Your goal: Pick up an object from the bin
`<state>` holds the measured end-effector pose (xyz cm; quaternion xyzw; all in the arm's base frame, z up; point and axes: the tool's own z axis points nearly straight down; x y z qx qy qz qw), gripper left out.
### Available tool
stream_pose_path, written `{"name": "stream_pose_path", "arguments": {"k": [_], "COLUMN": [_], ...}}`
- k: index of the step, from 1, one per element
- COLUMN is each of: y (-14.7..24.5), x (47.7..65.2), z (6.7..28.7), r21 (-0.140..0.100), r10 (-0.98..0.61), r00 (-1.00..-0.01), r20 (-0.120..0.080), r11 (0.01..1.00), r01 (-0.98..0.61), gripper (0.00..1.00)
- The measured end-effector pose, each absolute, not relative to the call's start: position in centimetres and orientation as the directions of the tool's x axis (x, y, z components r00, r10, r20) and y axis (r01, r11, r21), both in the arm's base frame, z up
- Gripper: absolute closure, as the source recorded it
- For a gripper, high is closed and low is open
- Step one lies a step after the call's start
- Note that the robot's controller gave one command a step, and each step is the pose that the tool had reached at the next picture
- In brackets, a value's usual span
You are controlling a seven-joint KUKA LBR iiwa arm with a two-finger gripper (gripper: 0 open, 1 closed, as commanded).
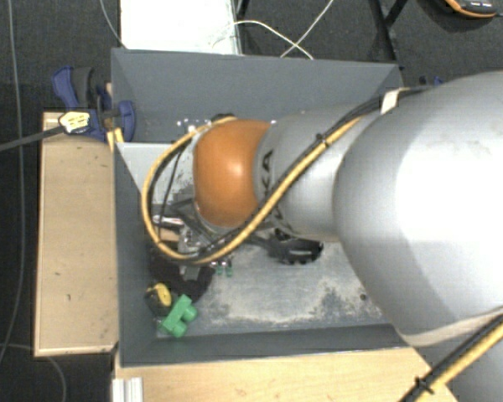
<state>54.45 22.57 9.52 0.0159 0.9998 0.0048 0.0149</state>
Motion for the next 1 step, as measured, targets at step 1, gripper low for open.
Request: {"name": "stream_pose_path", "arguments": {"k": [1], "y": [20.29], "x": [50.19], "z": [18.47], "r21": [0.007], "r10": [0.032], "r00": [-0.999], "r20": [-0.012], "r11": [0.999], "r01": [0.032], "gripper": [1.00]}}
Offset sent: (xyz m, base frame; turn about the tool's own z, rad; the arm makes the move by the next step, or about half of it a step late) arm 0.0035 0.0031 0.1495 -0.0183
